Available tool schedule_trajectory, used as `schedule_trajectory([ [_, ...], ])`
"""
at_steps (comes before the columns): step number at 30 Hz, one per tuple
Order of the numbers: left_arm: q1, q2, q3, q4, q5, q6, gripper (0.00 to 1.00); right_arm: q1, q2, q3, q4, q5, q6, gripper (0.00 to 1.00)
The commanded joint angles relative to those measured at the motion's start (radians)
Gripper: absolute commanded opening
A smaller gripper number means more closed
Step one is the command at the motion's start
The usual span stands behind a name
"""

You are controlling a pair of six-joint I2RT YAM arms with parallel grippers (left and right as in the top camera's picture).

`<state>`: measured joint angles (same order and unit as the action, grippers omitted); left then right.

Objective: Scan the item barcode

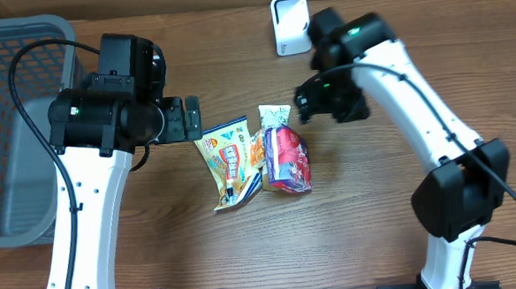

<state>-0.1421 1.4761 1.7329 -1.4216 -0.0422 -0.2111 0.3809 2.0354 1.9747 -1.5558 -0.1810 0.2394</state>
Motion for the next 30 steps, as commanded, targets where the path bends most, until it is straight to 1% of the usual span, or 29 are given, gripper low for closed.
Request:
schedule_trajectory([
  [1,0.004,0.008,0.018,0.001,-0.01,-0.013,1.0,-0.056,-0.026,-0.024,-0.01,-0.146,-0.15,0.79],
  [3,0.004,0.008,0.018,0.001,-0.01,-0.014,1.0,-0.069,-0.026,-0.068,-0.005,-0.255,-0.214,0.64],
  [4,0.004,0.008,0.018,0.001,-0.01,-0.013,1.0,-0.069,-0.026,-0.098,0.014,-0.284,-0.218,0.57],
  [5,0.004,0.008,0.018,0.001,-0.01,-0.013,1.0,-0.065,-0.026,-0.127,0.035,-0.298,-0.217,0.46],
  [6,0.004,0.008,0.018,0.001,-0.01,-0.013,1.0,-0.056,-0.026,-0.156,0.06,-0.306,-0.209,0.37],
  [7,0.004,0.008,0.018,0.001,-0.01,-0.014,1.0,-0.046,-0.026,-0.187,0.086,-0.312,-0.2,0.32],
  [10,0.004,0.008,0.018,0.001,-0.01,-0.014,1.0,-0.001,-0.026,-0.28,0.185,-0.314,-0.132,0.31],
  [12,0.004,0.008,0.018,0.001,-0.011,-0.014,1.0,0.031,-0.026,-0.32,0.242,-0.315,-0.096,0.27],
  [14,0.004,0.008,0.018,0.001,-0.01,-0.014,1.0,0.066,-0.026,-0.332,0.279,-0.314,-0.057,0.26],
  [18,0.004,0.008,0.018,0.001,-0.01,-0.014,1.0,0.117,-0.027,-0.311,0.318,-0.314,-0.025,0.26],
  [22,0.004,0.008,0.018,0.001,-0.01,-0.014,1.0,0.123,-0.027,-0.241,0.286,-0.312,-0.022,0.27],
  [24,0.004,0.008,0.018,0.001,-0.011,-0.013,0.99,0.12,-0.027,-0.202,0.251,-0.264,-0.022,0.29],
  [26,0.004,0.008,0.018,0.001,-0.011,-0.013,1.0,0.111,-0.027,-0.163,0.201,-0.162,-0.021,0.34],
  [28,0.004,0.008,0.018,0.001,-0.01,-0.014,1.0,0.093,-0.027,-0.131,0.146,-0.054,-0.009,0.43],
  [30,0.004,0.008,0.018,0.001,-0.01,-0.014,1.0,0.066,-0.027,-0.124,0.115,-0.004,-0.006,0.51],
])
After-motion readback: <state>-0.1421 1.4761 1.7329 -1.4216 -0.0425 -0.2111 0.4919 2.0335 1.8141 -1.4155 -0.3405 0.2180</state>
